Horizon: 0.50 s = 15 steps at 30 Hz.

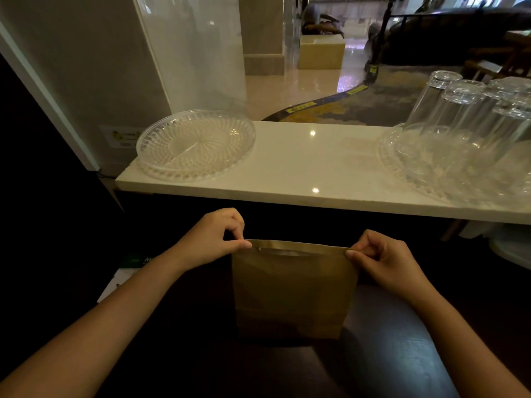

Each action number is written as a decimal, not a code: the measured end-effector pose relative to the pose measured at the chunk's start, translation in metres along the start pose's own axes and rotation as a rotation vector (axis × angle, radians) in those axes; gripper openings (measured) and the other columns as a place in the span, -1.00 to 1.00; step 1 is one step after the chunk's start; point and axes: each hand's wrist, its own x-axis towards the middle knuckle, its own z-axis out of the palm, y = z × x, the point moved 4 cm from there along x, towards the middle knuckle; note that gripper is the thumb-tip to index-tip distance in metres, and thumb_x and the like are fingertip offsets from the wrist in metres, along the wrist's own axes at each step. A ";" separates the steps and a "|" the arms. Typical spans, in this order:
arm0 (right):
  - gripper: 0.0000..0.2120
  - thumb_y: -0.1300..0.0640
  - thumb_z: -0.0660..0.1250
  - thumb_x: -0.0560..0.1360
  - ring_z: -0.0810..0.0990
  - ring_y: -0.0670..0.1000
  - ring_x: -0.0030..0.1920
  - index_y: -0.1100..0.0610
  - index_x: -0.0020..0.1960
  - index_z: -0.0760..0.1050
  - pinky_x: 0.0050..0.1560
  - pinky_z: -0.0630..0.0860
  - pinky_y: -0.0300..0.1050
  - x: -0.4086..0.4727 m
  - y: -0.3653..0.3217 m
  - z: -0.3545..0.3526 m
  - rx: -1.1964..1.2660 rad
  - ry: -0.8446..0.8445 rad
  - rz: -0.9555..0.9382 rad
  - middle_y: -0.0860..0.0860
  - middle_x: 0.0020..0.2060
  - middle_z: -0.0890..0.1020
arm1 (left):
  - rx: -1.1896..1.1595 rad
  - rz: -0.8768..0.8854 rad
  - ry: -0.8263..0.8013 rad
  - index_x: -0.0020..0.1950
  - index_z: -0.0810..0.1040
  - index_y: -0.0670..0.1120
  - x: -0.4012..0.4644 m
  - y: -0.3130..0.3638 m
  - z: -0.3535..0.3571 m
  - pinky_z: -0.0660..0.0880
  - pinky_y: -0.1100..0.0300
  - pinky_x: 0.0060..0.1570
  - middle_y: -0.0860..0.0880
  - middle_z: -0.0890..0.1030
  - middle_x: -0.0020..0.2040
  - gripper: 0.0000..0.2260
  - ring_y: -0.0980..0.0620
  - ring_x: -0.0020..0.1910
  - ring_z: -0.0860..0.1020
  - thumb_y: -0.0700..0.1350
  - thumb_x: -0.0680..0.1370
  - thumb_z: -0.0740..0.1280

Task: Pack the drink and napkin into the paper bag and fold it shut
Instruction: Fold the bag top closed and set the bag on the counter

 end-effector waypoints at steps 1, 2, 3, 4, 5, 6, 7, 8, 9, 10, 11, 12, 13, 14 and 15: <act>-0.75 0.24 0.43 0.37 0.57 -0.07 -0.46 -0.03 -0.34 0.45 -0.41 0.44 -0.40 -0.001 -0.002 0.000 -0.026 0.031 -0.014 0.08 -0.39 0.63 | 0.008 0.028 0.061 -0.39 0.51 0.01 -0.001 0.002 0.000 0.40 0.47 -0.12 0.12 0.52 -0.20 -0.80 0.17 -0.11 0.52 -0.10 0.38 0.47; -0.74 0.25 0.44 0.37 0.58 -0.03 -0.44 -0.04 -0.33 0.45 -0.41 0.45 -0.38 -0.003 -0.002 0.000 -0.038 0.065 -0.020 0.08 -0.40 0.62 | -0.011 0.036 0.106 -0.37 0.53 0.02 -0.003 0.003 0.001 0.41 0.46 -0.13 0.13 0.55 -0.21 -0.82 0.17 -0.12 0.54 -0.13 0.39 0.47; -0.75 0.26 0.43 0.37 0.59 0.00 -0.40 -0.04 -0.32 0.46 -0.40 0.47 -0.36 -0.004 -0.001 -0.001 -0.029 0.092 -0.020 0.08 -0.39 0.62 | -0.061 0.016 0.122 -0.33 0.56 0.06 -0.006 0.002 0.002 0.42 0.46 -0.14 0.13 0.60 -0.22 -0.84 0.19 -0.13 0.57 -0.16 0.40 0.46; -0.76 0.26 0.43 0.37 0.60 0.02 -0.38 -0.03 -0.31 0.47 -0.39 0.48 -0.36 -0.006 0.000 -0.002 0.000 0.104 -0.013 0.08 -0.36 0.63 | -0.138 -0.023 0.108 -0.27 0.60 0.10 -0.010 0.000 0.003 0.44 0.46 -0.16 0.14 0.65 -0.22 -0.83 0.22 -0.14 0.59 -0.18 0.42 0.43; -0.80 0.23 0.42 0.38 0.60 0.03 -0.39 -0.02 -0.30 0.48 -0.38 0.50 -0.34 -0.008 0.001 -0.004 0.045 0.096 -0.003 0.07 -0.32 0.63 | -0.221 -0.061 0.074 -0.20 0.63 0.12 -0.014 -0.002 0.006 0.46 0.46 -0.19 0.17 0.68 -0.21 -0.80 0.24 -0.14 0.61 -0.21 0.44 0.41; -0.85 0.17 0.40 0.39 0.60 0.05 -0.40 -0.02 -0.28 0.49 -0.38 0.51 -0.30 -0.010 0.001 -0.005 0.083 0.071 0.004 0.08 -0.31 0.64 | -0.285 -0.086 0.044 -0.15 0.65 0.11 -0.018 -0.004 0.007 0.48 0.46 -0.22 0.22 0.69 -0.17 -0.79 0.24 -0.14 0.63 -0.23 0.45 0.40; -0.91 0.09 0.38 0.38 0.60 0.05 -0.42 -0.02 -0.27 0.49 -0.39 0.51 -0.27 -0.011 0.002 -0.006 0.095 0.038 0.007 0.10 -0.33 0.64 | -0.309 -0.094 0.035 -0.13 0.66 0.10 -0.021 -0.006 0.007 0.49 0.46 -0.23 0.26 0.69 -0.16 -0.78 0.24 -0.14 0.64 -0.24 0.45 0.39; -0.91 0.01 0.36 0.37 0.60 0.05 -0.43 -0.02 -0.26 0.49 -0.40 0.51 -0.25 -0.011 0.002 -0.006 0.084 0.015 0.003 0.12 -0.36 0.63 | -0.317 -0.098 0.044 -0.13 0.66 0.10 -0.023 -0.007 0.006 0.49 0.46 -0.22 0.29 0.68 -0.17 -0.78 0.24 -0.14 0.64 -0.25 0.44 0.40; -0.89 -0.03 0.35 0.36 0.60 0.04 -0.44 -0.01 -0.26 0.49 -0.41 0.51 -0.24 -0.011 0.003 -0.006 0.055 0.006 -0.002 0.13 -0.40 0.63 | -0.313 -0.102 0.068 -0.15 0.66 0.10 -0.023 -0.009 0.006 0.49 0.47 -0.19 0.30 0.68 -0.19 -0.77 0.24 -0.15 0.64 -0.25 0.43 0.42; -0.88 -0.04 0.34 0.36 0.59 0.02 -0.44 -0.01 -0.26 0.48 -0.41 0.51 -0.24 -0.010 0.003 -0.005 0.036 0.014 -0.004 0.13 -0.43 0.62 | -0.312 -0.112 0.104 -0.17 0.66 0.11 -0.023 -0.010 0.006 0.49 0.47 -0.17 0.30 0.68 -0.23 -0.77 0.24 -0.15 0.64 -0.25 0.42 0.43; -0.90 -0.01 0.35 0.36 0.59 0.00 -0.44 -0.01 -0.27 0.48 -0.41 0.51 -0.26 -0.008 0.003 -0.004 0.049 0.029 0.005 0.11 -0.43 0.62 | -0.323 -0.130 0.147 -0.19 0.66 0.13 -0.022 -0.011 0.007 0.50 0.47 -0.17 0.30 0.67 -0.26 -0.76 0.24 -0.15 0.64 -0.24 0.40 0.44; -0.92 0.04 0.36 0.36 0.60 -0.04 -0.43 -0.02 -0.27 0.48 -0.41 0.50 -0.33 -0.007 0.004 -0.002 0.091 0.045 0.019 0.05 -0.41 0.64 | -0.350 -0.156 0.193 -0.21 0.65 0.14 -0.022 -0.013 0.008 0.50 0.47 -0.18 0.29 0.67 -0.29 -0.76 0.24 -0.16 0.65 -0.24 0.39 0.45; -0.90 0.11 0.38 0.37 0.60 -0.11 -0.41 -0.02 -0.28 0.49 -0.38 0.49 -0.39 -0.005 0.006 0.000 0.154 0.055 0.040 -0.02 -0.40 0.66 | -0.385 -0.186 0.236 -0.24 0.65 0.15 -0.022 -0.015 0.011 0.50 0.47 -0.21 0.28 0.67 -0.31 -0.75 0.24 -0.18 0.65 -0.24 0.38 0.46; -0.85 0.19 0.40 0.37 0.60 -0.17 -0.40 -0.02 -0.29 0.50 -0.36 0.48 -0.43 -0.003 0.007 0.001 0.210 0.061 0.066 -0.09 -0.40 0.67 | -0.423 -0.215 0.269 -0.26 0.64 0.16 -0.022 -0.018 0.014 0.49 0.47 -0.25 0.27 0.68 -0.31 -0.74 0.25 -0.20 0.64 -0.24 0.38 0.46; -0.82 0.23 0.41 0.36 0.60 -0.20 -0.38 -0.03 -0.30 0.51 -0.35 0.48 -0.44 -0.001 0.008 0.001 0.252 0.056 0.090 -0.13 -0.41 0.67 | -0.457 -0.235 0.289 -0.27 0.64 0.17 -0.022 -0.020 0.016 0.48 0.47 -0.29 0.26 0.68 -0.31 -0.74 0.26 -0.21 0.64 -0.24 0.38 0.46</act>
